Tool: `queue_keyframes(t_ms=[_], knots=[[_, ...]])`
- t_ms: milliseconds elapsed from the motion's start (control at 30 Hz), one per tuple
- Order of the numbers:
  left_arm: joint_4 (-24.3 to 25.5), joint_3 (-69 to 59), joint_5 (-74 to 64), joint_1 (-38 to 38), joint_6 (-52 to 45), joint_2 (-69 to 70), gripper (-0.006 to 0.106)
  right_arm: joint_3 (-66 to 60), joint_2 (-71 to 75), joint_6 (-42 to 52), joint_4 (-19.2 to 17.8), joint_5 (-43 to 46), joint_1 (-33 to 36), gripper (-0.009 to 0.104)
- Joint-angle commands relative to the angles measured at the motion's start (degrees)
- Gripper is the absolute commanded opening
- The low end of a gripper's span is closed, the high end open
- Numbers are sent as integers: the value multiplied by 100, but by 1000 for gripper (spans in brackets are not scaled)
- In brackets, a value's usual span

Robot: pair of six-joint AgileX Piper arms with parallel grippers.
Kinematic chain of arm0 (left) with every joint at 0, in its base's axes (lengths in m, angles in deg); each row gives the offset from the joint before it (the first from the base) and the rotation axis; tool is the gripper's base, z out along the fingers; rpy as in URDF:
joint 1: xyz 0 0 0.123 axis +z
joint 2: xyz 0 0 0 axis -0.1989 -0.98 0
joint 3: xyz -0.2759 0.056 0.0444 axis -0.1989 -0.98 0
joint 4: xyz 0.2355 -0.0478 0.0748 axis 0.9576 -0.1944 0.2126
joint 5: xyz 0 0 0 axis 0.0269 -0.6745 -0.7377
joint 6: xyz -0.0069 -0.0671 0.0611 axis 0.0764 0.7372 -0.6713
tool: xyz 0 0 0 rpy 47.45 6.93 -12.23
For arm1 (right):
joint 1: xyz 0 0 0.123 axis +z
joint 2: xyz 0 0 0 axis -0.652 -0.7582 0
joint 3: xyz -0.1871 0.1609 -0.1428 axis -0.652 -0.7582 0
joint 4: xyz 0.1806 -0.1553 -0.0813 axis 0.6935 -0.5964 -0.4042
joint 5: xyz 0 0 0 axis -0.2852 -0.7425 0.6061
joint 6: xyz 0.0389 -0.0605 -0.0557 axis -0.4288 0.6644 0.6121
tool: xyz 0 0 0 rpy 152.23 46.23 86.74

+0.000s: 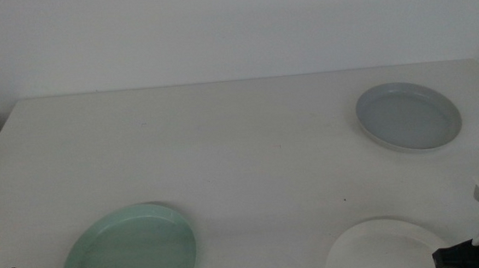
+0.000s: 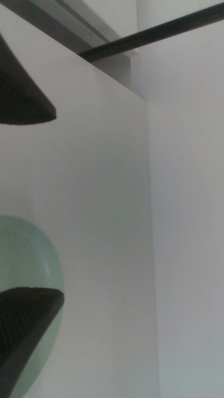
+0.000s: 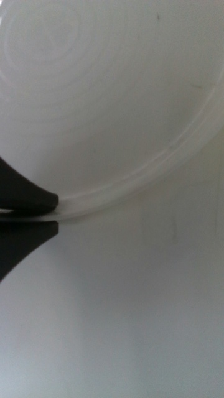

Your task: Stack the three bowls on top of each other.

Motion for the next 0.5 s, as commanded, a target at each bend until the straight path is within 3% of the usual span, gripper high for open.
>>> queue_keyframes(t_ms=[0,233,467], knots=[[-69,26,418,-34,47,76,87,229,250,-62,69,-193,53,-1],[-69,26,418,-34,47,76,87,1190,509,-485,208,-689,510,-1],[-69,26,418,-34,47,76,87,2294,-260,-554,278,-695,1083,-1]])
